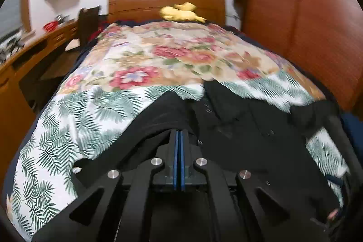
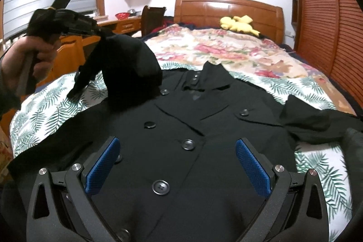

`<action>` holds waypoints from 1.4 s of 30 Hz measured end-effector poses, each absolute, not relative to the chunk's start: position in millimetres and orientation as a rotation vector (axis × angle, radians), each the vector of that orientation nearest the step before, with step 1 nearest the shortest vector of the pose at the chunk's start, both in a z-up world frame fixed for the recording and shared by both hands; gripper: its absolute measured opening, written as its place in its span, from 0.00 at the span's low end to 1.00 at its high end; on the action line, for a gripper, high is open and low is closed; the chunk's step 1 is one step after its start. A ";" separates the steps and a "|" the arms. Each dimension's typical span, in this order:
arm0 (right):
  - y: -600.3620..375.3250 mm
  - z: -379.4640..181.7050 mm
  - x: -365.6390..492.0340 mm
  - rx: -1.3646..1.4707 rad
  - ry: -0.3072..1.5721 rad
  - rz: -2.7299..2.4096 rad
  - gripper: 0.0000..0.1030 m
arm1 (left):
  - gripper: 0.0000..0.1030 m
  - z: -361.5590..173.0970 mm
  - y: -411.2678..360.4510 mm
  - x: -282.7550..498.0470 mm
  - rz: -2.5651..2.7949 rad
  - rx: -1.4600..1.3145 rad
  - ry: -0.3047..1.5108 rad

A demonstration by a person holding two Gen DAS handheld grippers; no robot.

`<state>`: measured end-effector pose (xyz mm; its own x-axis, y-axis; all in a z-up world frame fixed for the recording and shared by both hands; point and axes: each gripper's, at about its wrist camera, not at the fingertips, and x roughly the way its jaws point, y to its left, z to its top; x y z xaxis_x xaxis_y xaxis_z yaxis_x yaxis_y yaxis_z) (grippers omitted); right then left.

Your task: Fold large clothes

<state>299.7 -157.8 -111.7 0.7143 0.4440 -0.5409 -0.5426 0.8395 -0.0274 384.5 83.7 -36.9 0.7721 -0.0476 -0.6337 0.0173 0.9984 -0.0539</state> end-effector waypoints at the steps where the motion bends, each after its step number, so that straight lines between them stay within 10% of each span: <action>1: -159.4 -110.6 299.3 -0.193 0.545 0.546 1.00 | 0.00 -38.4 74.0 380.4 -0.045 -0.030 0.695; 11: -181.9 -112.5 300.0 -0.208 0.539 0.493 1.00 | 0.00 -76.1 28.2 355.5 -0.152 -0.044 0.787; 21: -184.7 -139.0 303.9 -0.244 0.586 0.476 1.00 | 0.33 -66.2 44.1 316.8 -0.117 0.029 0.734; 42: -152.5 -162.8 309.4 -0.317 0.622 0.498 1.00 | 0.37 -154.4 187.4 328.9 0.067 -0.234 0.855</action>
<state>309.4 -152.5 -162.8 0.7015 0.3460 -0.6230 -0.5315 0.8364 -0.1340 328.9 187.4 -154.4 0.6559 -0.0353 -0.7540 -0.1521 0.9723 -0.1778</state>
